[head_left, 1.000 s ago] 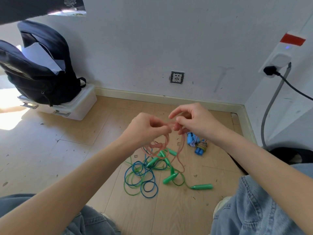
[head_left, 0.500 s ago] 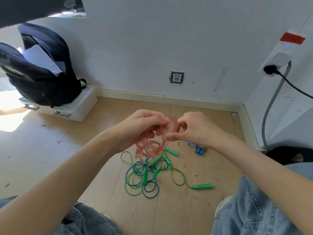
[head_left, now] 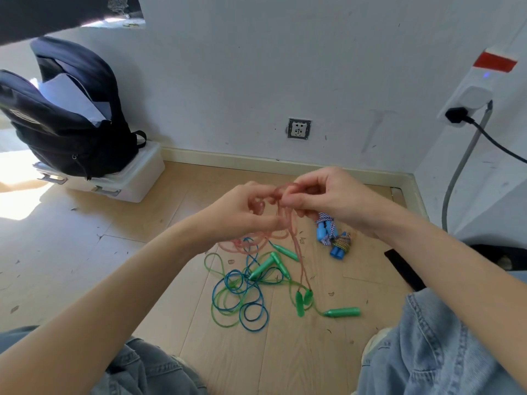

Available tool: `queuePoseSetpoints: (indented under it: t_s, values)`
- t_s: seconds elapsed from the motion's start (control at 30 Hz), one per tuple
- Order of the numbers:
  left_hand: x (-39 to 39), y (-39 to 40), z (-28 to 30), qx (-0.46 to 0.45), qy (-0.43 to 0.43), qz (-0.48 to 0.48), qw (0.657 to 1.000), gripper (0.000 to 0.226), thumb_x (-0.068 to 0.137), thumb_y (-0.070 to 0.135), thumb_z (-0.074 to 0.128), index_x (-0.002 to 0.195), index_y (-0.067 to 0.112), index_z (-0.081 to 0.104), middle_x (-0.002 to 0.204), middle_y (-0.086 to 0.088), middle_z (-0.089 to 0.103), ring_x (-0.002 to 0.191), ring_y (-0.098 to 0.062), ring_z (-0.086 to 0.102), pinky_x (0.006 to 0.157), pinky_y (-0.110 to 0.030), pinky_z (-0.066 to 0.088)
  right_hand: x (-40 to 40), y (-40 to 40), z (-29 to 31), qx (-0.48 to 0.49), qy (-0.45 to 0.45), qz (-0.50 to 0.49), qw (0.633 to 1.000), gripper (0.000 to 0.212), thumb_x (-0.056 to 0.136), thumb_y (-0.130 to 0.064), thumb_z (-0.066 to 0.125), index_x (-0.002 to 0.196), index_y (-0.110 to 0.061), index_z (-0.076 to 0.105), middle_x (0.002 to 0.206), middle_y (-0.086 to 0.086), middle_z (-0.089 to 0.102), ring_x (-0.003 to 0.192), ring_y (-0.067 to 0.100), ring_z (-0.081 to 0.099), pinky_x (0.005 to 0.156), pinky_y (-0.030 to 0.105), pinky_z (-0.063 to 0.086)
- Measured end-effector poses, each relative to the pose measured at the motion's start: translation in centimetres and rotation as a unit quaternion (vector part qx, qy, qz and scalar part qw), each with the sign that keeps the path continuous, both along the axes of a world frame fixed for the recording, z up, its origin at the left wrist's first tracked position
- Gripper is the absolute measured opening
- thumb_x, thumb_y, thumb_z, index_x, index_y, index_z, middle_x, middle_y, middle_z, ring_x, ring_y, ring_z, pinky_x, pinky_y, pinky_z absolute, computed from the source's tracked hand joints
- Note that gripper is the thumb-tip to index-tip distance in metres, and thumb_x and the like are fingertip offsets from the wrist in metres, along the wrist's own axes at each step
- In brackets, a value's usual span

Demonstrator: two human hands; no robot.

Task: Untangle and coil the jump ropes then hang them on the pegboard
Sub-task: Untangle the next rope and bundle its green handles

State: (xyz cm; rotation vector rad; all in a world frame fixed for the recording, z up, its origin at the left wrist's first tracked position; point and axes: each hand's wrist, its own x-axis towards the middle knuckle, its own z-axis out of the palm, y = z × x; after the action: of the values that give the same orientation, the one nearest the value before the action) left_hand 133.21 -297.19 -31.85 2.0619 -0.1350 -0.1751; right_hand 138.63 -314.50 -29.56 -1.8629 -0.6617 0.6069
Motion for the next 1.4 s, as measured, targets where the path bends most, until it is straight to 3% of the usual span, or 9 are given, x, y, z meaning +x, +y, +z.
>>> queuePoseSetpoints:
  t_s: [0.2, 0.33, 0.47, 0.57, 0.67, 0.87, 0.97, 1.07, 1.4]
  values:
    - [0.0, -0.4, -0.6, -0.073, 0.108, -0.015, 0.991, 0.008, 0.079, 0.029, 0.067, 0.074, 0.026, 0.072, 0.076, 0.010, 0.061, 0.060, -0.001, 0.052, 0.050, -0.011, 0.038, 0.8, -0.5, 0.5, 0.112, -0.054, -0.139, 0.983, 0.005, 0.081, -0.008, 0.065, 0.084, -0.005, 0.068, 0.068, 0.002, 0.061, 0.051, 0.002, 0.050, 0.055, 0.015, 0.045]
    - [-0.1, 0.6, -1.3, 0.064, 0.192, -0.064, 0.977, 0.016, 0.084, 0.032, 0.065, 0.069, 0.028, 0.071, 0.056, 0.013, 0.055, 0.046, 0.000, 0.042, 0.041, -0.011, 0.030, 1.7, -0.8, 0.0, 0.014, -0.305, -0.235, 0.923, 0.008, 0.086, -0.008, 0.062, 0.088, -0.012, 0.069, 0.070, -0.009, 0.061, 0.060, -0.004, 0.053, 0.063, 0.004, 0.041]
    - [0.0, 1.4, -2.3, 0.152, 0.157, 0.002, 0.976, 0.023, 0.083, 0.039, 0.063, 0.065, 0.026, 0.070, 0.057, 0.013, 0.060, 0.046, 0.001, 0.043, 0.046, -0.012, 0.034, 3.2, -2.3, 0.3, -0.057, -0.367, -0.278, 0.886, 0.012, 0.087, -0.005, 0.059, 0.091, -0.010, 0.070, 0.078, -0.001, 0.064, 0.062, -0.001, 0.052, 0.063, 0.006, 0.037]
    - [0.3, 2.7, -2.2, 0.202, 0.115, 0.061, 0.971, 0.026, 0.081, 0.042, 0.064, 0.068, 0.020, 0.070, 0.070, -0.002, 0.069, 0.059, -0.011, 0.054, 0.060, -0.024, 0.043, 3.1, -2.4, -0.9, -0.251, -0.324, -0.100, 0.907, 0.015, 0.088, -0.009, 0.059, 0.100, -0.014, 0.067, 0.097, 0.002, 0.066, 0.075, 0.005, 0.052, 0.066, 0.012, 0.036]
    - [0.4, 3.1, -2.1, 0.286, 0.054, 0.083, 0.953, 0.031, 0.079, 0.048, 0.065, 0.066, 0.021, 0.064, 0.061, 0.003, 0.064, 0.055, -0.009, 0.055, 0.051, -0.020, 0.040, 2.4, -2.1, -1.7, -0.365, -0.262, 0.066, 0.891, 0.044, 0.089, -0.003, 0.051, 0.125, -0.027, 0.053, 0.120, -0.002, 0.055, 0.094, 0.006, 0.051, 0.075, 0.014, 0.041]
    - [0.2, 2.1, -2.8, 0.441, -0.047, 0.020, 0.896, 0.036, 0.076, 0.057, 0.061, 0.074, 0.021, 0.054, 0.071, 0.006, 0.056, 0.068, -0.016, 0.056, 0.058, -0.024, 0.039, 2.3, -1.4, -1.0, -0.166, -0.272, -0.017, 0.948, 0.036, 0.092, 0.000, 0.039, 0.115, -0.019, 0.061, 0.115, -0.003, 0.060, 0.071, 0.009, 0.055, 0.062, 0.004, 0.038]
    - [0.4, 1.9, -2.8, 0.439, -0.074, -0.008, 0.895, 0.035, 0.077, 0.056, 0.060, 0.078, 0.021, 0.055, 0.074, 0.008, 0.056, 0.070, -0.013, 0.053, 0.059, -0.022, 0.035, 2.1, -1.2, -2.0, -0.239, -0.207, 0.055, 0.947, 0.037, 0.091, -0.029, 0.055, 0.127, -0.021, 0.050, 0.128, -0.005, 0.054, 0.109, 0.009, 0.053, 0.084, 0.017, 0.037]
    - [0.4, 1.7, -2.6, 0.415, -0.097, -0.033, 0.904, 0.031, 0.077, 0.055, 0.061, 0.075, 0.026, 0.050, 0.064, 0.016, 0.046, 0.061, -0.002, 0.044, 0.051, -0.014, 0.027, 1.6, -0.8, -3.0, -0.271, -0.171, 0.109, 0.941, 0.051, 0.084, -0.038, 0.063, 0.129, -0.020, 0.048, 0.132, -0.005, 0.052, 0.118, 0.008, 0.047, 0.088, 0.015, 0.032]
    - [0.0, 1.2, -2.9, 0.380, -0.132, -0.086, 0.911, 0.030, 0.077, 0.053, 0.063, 0.074, 0.026, 0.050, 0.065, 0.015, 0.043, 0.061, -0.004, 0.041, 0.059, -0.023, 0.029, 0.5, 0.5, -2.7, -0.152, -0.219, 0.090, 0.960, 0.021, 0.083, -0.023, 0.068, 0.104, -0.018, 0.066, 0.097, -0.004, 0.063, 0.071, 0.007, 0.050, 0.061, 0.007, 0.035]
